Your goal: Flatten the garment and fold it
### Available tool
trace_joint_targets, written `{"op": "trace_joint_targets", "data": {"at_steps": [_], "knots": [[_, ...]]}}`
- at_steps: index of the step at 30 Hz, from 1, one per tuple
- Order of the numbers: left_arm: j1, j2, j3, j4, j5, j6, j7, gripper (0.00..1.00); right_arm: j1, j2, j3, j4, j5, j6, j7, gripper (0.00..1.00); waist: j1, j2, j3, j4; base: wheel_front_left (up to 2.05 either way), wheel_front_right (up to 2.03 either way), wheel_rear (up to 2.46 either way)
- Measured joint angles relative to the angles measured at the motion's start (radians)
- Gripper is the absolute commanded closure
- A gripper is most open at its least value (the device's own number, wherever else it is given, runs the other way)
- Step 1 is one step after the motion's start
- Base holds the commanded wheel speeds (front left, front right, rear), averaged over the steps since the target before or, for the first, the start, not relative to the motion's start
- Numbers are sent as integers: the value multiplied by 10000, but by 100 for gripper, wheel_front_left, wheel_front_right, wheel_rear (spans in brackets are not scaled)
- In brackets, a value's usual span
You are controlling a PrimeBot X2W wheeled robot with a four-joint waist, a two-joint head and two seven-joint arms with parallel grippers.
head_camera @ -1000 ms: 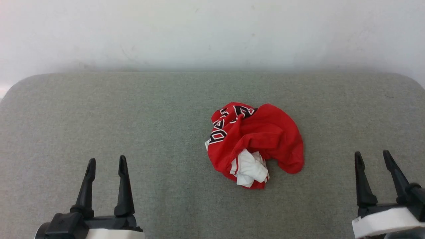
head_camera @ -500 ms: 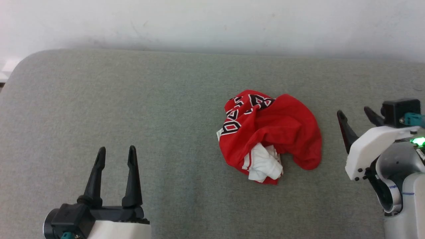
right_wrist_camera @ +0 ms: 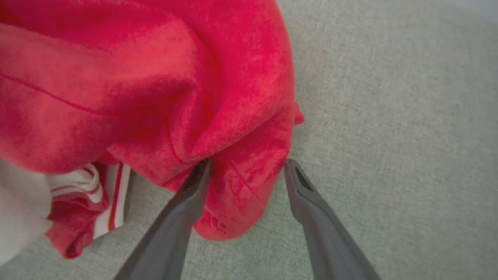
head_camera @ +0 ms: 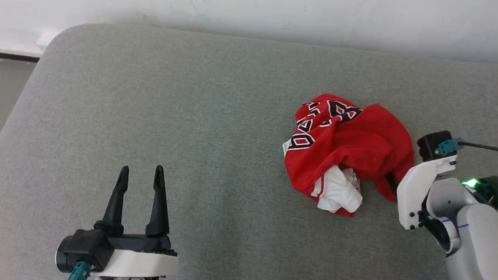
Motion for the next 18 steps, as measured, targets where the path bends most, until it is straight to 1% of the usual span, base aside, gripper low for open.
{"op": "trace_joint_targets", "data": {"at_steps": [5, 6, 7, 8, 9, 13, 15, 18], "knots": [[-193, -21, 17, 148, -2, -86, 0, 0, -318, 123, 88, 1039, 58, 0, -464, 0, -1, 0, 183, 107, 0, 0, 0], [-208, -23, 27, 173, -2, -88, 0, 0, -431, 140, 46, 1175, 44, 4, -558, 32, -1, 0, 201, 92, 0, 0, 0], [-217, -23, 36, 215, -2, -96, 0, 0, -547, 184, -27, 1310, 35, 4, -675, 60, -1, 0, 212, 63, 0, 0, 0], [-241, -25, 44, 263, -2, -102, 0, 0, -641, 203, -75, 1427, -6, 4, -832, 78, -1, 0, 214, 26, 0, 0, 0], [-270, -25, 56, 291, -4, -102, 0, 0, -727, 211, -94, 1513, -44, 4, -978, 100, -1, 0, 211, -15, 0, 0, 0], [-314, -31, 113, 364, -19, -102, 0, 0, -1084, 211, -251, 1526, -50, 0, -1434, 100, 0, 0, 125, -227, 0, 0, 0], [-314, -31, 136, 384, -19, -102, 0, 0, -1416, 203, -309, 1204, 81, 2, -1672, 100, -1, 0, 49, -356, 0, 0, 0], [-314, -33, 159, 407, -19, -102, 0, 0, -1952, 81, -405, 376, 230, 2, -1937, 100, -1, -2, -84, -560, 0, 0, 0]]}}
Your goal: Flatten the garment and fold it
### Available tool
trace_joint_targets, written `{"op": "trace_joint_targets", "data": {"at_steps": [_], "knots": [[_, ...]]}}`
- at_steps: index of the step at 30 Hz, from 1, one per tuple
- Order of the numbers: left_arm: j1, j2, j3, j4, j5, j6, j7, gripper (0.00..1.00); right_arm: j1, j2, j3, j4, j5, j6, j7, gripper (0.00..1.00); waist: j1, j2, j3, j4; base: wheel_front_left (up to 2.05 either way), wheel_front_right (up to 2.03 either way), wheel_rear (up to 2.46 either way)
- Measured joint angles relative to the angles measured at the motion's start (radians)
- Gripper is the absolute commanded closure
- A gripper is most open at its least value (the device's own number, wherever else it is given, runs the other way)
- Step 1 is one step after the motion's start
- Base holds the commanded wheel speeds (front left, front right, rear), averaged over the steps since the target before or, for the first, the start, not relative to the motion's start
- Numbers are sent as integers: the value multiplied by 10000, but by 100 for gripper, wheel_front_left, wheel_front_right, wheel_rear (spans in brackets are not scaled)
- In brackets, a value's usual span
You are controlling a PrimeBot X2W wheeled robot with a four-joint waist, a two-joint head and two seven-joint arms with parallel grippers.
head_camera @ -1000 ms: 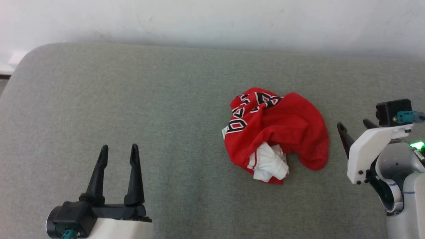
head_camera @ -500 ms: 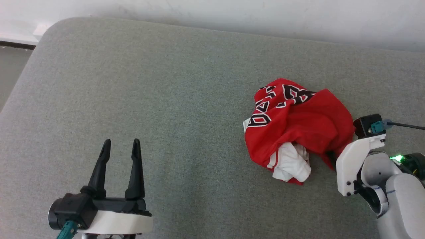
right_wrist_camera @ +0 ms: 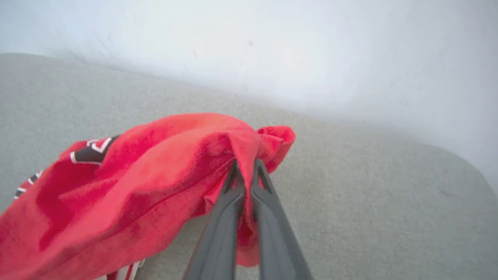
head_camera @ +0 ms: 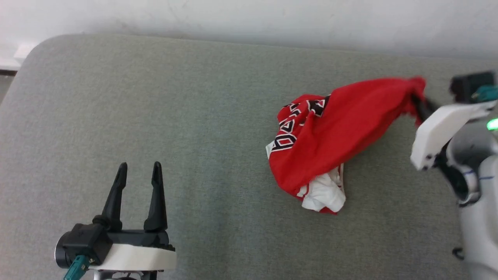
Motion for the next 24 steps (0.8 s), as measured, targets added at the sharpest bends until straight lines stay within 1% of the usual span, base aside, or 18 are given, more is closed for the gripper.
{"op": "trace_joint_targets", "data": {"at_steps": [4, 7, 10, 14, 15, 18, 20, 23, 24], "knots": [[5, 0, 46, 0, 2, 0, 0, 0, -166, -184, -416, -1283, 121, -2, -15, 100, -1, 0, -180, -272, 0, 0, 0], [19, -4, 52, -2, 2, 0, 0, 0, 272, -280, -1212, -2349, 100, -2, 38, 100, -1, 0, -307, -427, 0, 0, 0], [49, -8, 81, -6, 4, -2, 0, 0, 1570, -244, -2230, -3331, -113, 0, 263, 100, -1, 0, -375, -537, 0, 0, 0], [85, -19, 121, 6, 15, -86, 0, 0, 3865, 477, -3850, -4293, -546, -2, 407, 100, -1, 0, -301, -539, 0, 0, 0], [85, -21, 130, 8, 15, -88, 0, 0, 4381, 696, -4138, -4357, -623, -2, 397, 100, -1, 0, -272, -526, 0, 0, 0], [85, -21, 155, 46, 15, -161, 0, 0, 5710, 1118, -4554, -4236, -842, -2, 263, 100, -1, 0, -203, -492, 0, 0, 0], [84, -23, 146, 94, 17, -165, 0, 0, 6154, 1223, -4521, -3937, -888, -2, 98, 100, -1, 0, -208, -501, 0, 0, 0], [85, -23, 148, 163, 35, -174, 0, 0, 6225, 1271, -4358, -3231, -757, 0, -332, 100, -1, 0, -271, -550, 0, 0, 0], [85, -25, 138, 186, 65, -176, 0, 0, 6213, 1273, -4234, -3043, -794, -2, -476, 75, -1, 0, -302, -567, 0, 0, 0]]}}
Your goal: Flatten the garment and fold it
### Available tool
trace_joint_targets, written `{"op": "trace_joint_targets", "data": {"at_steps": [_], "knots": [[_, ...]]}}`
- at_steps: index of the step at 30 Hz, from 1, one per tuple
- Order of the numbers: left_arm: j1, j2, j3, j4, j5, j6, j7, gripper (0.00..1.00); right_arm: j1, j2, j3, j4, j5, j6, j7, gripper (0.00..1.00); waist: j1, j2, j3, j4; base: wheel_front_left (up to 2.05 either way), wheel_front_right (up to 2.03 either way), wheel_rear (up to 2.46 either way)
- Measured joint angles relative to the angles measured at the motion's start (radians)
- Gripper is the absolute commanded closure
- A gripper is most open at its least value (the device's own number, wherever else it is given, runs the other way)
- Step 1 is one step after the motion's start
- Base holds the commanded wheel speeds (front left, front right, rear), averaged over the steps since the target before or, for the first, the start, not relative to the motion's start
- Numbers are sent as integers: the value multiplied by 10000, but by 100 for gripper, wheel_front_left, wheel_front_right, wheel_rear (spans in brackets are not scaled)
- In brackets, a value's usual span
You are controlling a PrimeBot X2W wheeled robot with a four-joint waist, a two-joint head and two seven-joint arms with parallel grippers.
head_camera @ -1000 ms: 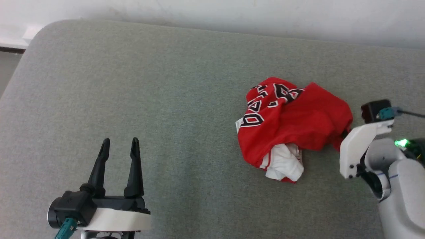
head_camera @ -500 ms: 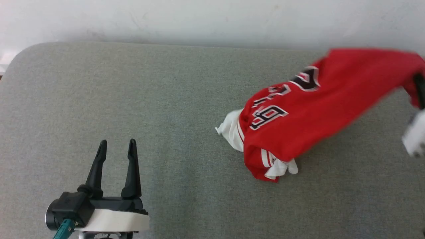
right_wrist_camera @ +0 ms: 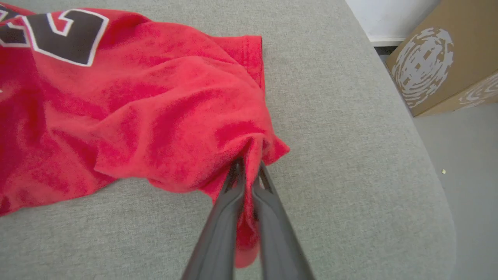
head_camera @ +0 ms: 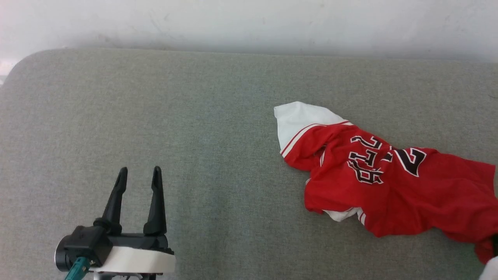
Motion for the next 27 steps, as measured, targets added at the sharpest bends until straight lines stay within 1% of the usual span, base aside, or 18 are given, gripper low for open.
{"op": "trace_joint_targets", "data": {"at_steps": [1, 2, 5, 9, 13, 16, 18, 20, 24, 27], "knots": [[0, 0, -2, 21, 40, -2, 0, 0, -45, 15, 104, 155, -19, 2, -144, 57, 0, 0, -35, -15, 0, 0, 0], [0, 0, -8, 40, 44, -12, 0, 0, -131, 25, 176, 272, -17, 2, -242, 0, 0, 0, -75, -28, 0, 0, 0], [2, -2, -42, 63, 56, -65, 0, 0, -536, 25, 472, 182, -4, 0, -318, 0, 0, 0, -218, -40, 0, 0, 0], [84, -2, -115, 67, 56, -63, 0, 0, -1306, -159, 1220, -784, 278, 0, -86, 0, 0, 0, -394, 0, 0, 0, 0], [157, -2, -217, 67, 50, -58, 0, 0, -1957, -782, 2387, -1680, 577, 0, 798, 0, 0, 0, -465, 121, 0, 0, 0], [156, -2, -267, 63, 33, -27, 0, 0, -2199, -913, 3369, -1737, 951, 0, 1685, 0, 1, 0, -444, 242, 0, 0, 0], [155, -2, -282, 61, 15, 10, 0, 0, -2226, -922, 4080, -1526, 1143, 0, 2324, 0, 1, 0, -405, 327, 0, 0, 0], [152, 0, -337, 65, 4, 13, 2, 0, -2294, -920, 4558, -1089, 1338, 0, 2723, 0, 1, 0, -354, 415, 0, 0, 0], [135, -4, -474, 88, -67, 13, 0, 0, -2442, -1235, 5469, 130, 1342, 0, 2865, 0, 1, 0, -229, 656, 0, 0, 0], [126, -2, -483, 123, -69, 13, 0, 0, -2653, -1287, 6155, 1168, 1283, 0, 2773, 0, 1, 0, -143, 850, 0, 0, 0]]}}
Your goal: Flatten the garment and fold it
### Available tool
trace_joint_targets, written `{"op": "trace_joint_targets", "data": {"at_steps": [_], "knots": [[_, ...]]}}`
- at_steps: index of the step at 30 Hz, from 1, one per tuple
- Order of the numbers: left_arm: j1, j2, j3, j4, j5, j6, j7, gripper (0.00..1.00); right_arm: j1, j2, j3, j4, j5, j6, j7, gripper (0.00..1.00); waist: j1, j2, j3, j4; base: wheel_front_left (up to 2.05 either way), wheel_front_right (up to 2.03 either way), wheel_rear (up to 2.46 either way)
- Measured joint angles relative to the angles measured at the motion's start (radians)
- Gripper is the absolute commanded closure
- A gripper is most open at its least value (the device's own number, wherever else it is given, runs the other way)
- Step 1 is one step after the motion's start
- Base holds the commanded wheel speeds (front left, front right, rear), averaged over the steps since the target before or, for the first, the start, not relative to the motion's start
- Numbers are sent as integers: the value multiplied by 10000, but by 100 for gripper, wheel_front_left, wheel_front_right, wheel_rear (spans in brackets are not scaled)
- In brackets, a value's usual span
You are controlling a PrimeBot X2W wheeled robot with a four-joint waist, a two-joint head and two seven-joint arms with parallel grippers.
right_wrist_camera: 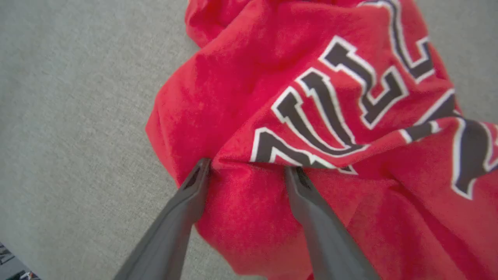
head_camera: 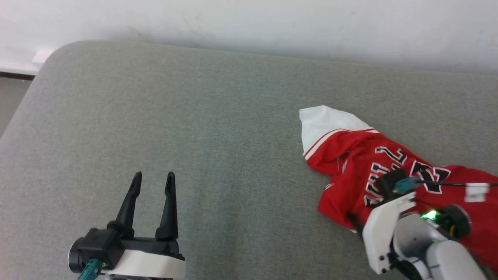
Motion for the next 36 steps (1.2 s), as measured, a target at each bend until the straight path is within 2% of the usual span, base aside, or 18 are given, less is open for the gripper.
{"op": "trace_joint_targets", "data": {"at_steps": [5, 6, 8, 9, 15, 20, 23, 27, 28, 29, 30, 33, 36], "knots": [[-98, -4, -10, 94, 0, 0, 0, 0, -648, -92, 748, 1524, -274, 6, -416, 2, 0, 0, 114, 247, 0, 0, 0], [-128, -2, -12, 100, -2, 2, 0, 0, -785, -50, 767, 1739, -307, 10, -535, 56, -1, 0, 123, 285, 0, 0, 0], [-180, -2, -8, 111, -8, 13, 0, 0, -1048, -33, 913, 1975, -420, 13, -736, 98, 0, 0, 116, 342, 0, 0, 0], [-196, -2, 2, 111, -15, 19, 0, 0, -1164, 33, 899, 2061, -407, 12, -882, 100, 0, 0, 97, 349, 0, 0, 0], [-176, -2, 40, 159, -35, 107, 0, 0, -2211, 290, 1616, 1689, -86, -2, -1716, 100, 0, 0, -164, 225, 0, 0, 0], [-133, -2, 35, 150, -88, 192, 0, 0, -3459, 943, 2817, 780, 844, 0, -2282, 100, 0, 0, -368, 44, 0, 0, 0], [-133, -2, -2, 148, -88, 192, 0, 0, -3765, 1179, 3486, 460, 1478, 0, -2349, 100, 0, 0, -407, -4, 0, 0, 0], [-133, -2, -77, 157, -111, 192, 0, 0, -3453, 1262, 4341, 819, 1954, 0, -1891, 100, 0, 0, -349, 50, 0, 0, 0], [-133, -2, -96, 174, -142, 192, 0, 0, -3277, 1241, 4543, 1080, 1941, 0, -1636, 83, 0, 0, -329, 66, 0, 0, 0], [-133, -4, -119, 198, -176, 192, 0, 0, -3044, 1183, 4715, 1377, 1941, 0, -1342, 55, 0, 0, -309, 85, 0, 0, 0], [-133, 0, -138, 230, -176, 190, 0, 0, -2766, 1110, 4824, 1624, 1946, 0, -1145, 0, 0, 0, -287, 104, 0, 0, 0], [-136, -4, -159, 290, -203, 190, 0, 0, -2142, 836, 4976, 2006, 1988, -2, -706, 0, 0, 0, -225, 174, 0, 0, 0], [-138, -2, -111, 303, -242, 190, 0, 0, -2063, 813, 4750, 1778, 2253, -2, -696, 0, 0, 0, -158, 171, 0, 0, 0]]}}
